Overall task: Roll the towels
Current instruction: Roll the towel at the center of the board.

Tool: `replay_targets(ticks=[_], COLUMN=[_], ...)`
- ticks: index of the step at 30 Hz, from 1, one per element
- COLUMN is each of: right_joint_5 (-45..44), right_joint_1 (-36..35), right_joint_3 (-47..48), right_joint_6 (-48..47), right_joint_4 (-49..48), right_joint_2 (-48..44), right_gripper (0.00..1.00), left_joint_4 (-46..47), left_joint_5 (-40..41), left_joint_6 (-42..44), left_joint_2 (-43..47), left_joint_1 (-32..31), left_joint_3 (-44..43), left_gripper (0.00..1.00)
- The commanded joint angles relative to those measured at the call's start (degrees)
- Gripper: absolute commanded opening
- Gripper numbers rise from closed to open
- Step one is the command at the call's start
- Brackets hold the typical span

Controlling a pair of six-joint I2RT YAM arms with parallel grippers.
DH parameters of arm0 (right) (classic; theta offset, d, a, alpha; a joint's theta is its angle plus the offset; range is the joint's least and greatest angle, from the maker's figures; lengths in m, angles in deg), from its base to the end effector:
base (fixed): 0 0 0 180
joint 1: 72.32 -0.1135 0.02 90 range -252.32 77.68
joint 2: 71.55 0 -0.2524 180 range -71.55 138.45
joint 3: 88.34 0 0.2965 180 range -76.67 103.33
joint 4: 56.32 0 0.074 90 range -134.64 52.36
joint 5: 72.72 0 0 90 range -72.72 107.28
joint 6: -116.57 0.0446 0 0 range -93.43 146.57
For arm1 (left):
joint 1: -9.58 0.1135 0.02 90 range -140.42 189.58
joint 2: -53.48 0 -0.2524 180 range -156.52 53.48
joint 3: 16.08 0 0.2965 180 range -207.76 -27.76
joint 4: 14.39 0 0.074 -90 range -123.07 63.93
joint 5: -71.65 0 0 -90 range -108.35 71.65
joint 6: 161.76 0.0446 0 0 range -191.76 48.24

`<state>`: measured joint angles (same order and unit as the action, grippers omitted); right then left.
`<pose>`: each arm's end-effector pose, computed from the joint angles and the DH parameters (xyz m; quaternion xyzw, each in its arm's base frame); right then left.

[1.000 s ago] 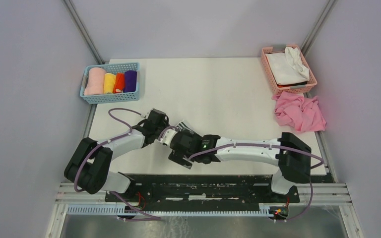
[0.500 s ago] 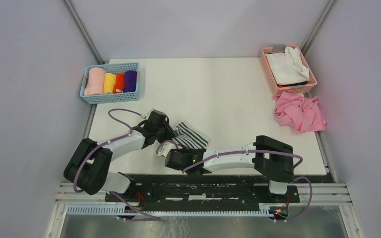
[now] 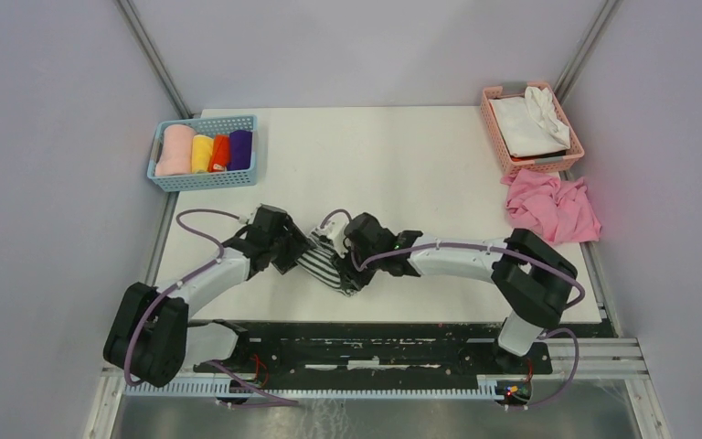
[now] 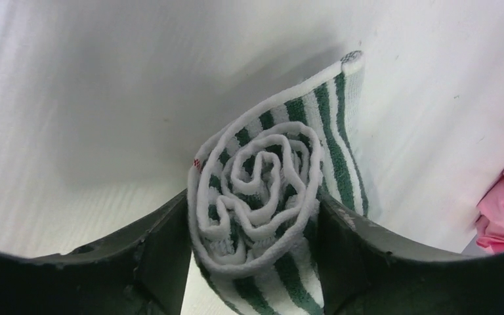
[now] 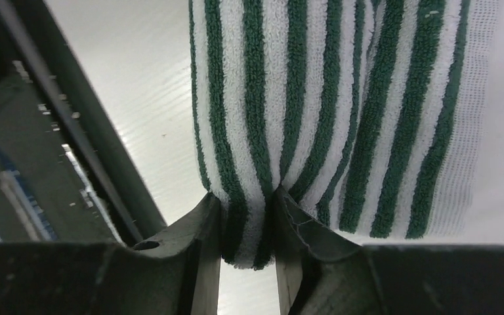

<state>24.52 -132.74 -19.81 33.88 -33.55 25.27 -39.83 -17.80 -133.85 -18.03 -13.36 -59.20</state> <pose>0.1853 0.3379 0.1316 -0.4395 0.8323 0.2348 0.2430 0.2495 -0.1052 0.1162 -0.3199 0.8951 -0.2064 0.2319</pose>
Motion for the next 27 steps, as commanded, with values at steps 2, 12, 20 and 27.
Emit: replay_targets(ticks=[2,12,20,27], right_joint_5=[32.65,50.75,53.87,54.31], right_joint_1=[6.71,18.48,21.92,23.59], right_joint_3=[-1.24,-3.89,-6.39,-6.02], right_joint_6=[6.77,28.25,37.02,39.68], right_joint_4=[0.26,-21.01,-30.49,-32.35], right_joint_2=[6.4,18.39,24.95,28.45], right_gripper=[0.22,0.22,0.26,0.28], left_joint_4=[-2.94,-1.17,11.36,28.32], left_joint_5=[2.83,1.12,-8.17,-13.95], left_joint_6=[2.05,0.06,-4.45,-8.32], left_joint_2=[4.56,25.81,26.05,17.39], left_joint_1=[2.33,3.08,3.08,2.79], left_joint_3=[0.25,6.96,15.27,19.76], left_gripper=[0.78,0.94,0.95,0.95])
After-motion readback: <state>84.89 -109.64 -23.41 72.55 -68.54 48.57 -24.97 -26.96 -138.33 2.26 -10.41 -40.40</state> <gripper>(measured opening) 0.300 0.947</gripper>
